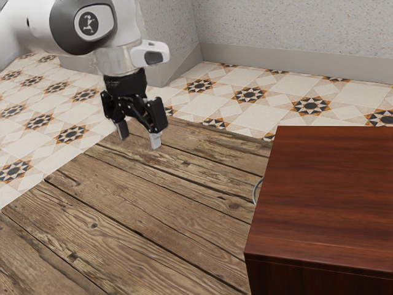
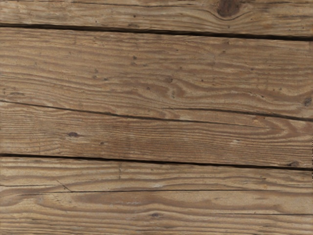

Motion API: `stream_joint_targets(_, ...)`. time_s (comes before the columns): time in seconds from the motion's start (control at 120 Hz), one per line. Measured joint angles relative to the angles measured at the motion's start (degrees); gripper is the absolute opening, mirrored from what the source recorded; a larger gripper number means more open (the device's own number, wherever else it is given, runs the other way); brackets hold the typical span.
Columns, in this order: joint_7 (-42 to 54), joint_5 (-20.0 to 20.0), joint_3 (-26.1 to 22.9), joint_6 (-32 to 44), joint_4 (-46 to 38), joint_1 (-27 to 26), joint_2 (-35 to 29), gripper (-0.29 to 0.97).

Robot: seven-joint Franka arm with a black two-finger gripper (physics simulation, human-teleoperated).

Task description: Pull the drawer handle with one arm to open the drawer

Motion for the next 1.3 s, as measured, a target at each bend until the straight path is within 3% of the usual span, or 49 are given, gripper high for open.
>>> stream_joint_targets(0.217, 0.6, -0.3, 0.0, 6.0, 0.0, 0.1, 0.0, 0.68)
stream_joint_targets(0.3, 0.7, -2.1, 2.1, 6.6, 1.4, -0.3, -0.6, 0.68)
stream_joint_targets(0.425, -0.5, -3.1, 6.3, 4.8, 5.8, -0.1, -8.0, 0.68)
stream_joint_targets(0.583, -5.7, -4.9, 9.0, 0.7, 4.3, 6.2, -9.3, 0.68)
stream_joint_targets(0.717, -10.1, -8.5, 9.4, 2.5, 1.9, 12.2, -4.6, 0.68)
stream_joint_targets(0.883, -14.4, -13.6, 9.2, 8.7, 1.2, -0.1, -0.6, 0.68)
stream_joint_targets(1.208, -18.9, -19.0, 7.0, 15.9, -6.3, -0.3, -1.5, 0.68)
stream_joint_targets(1.3, -19.6, -19.7, 6.9, 16.3, -8.2, -0.4, -4.2, 0.58)
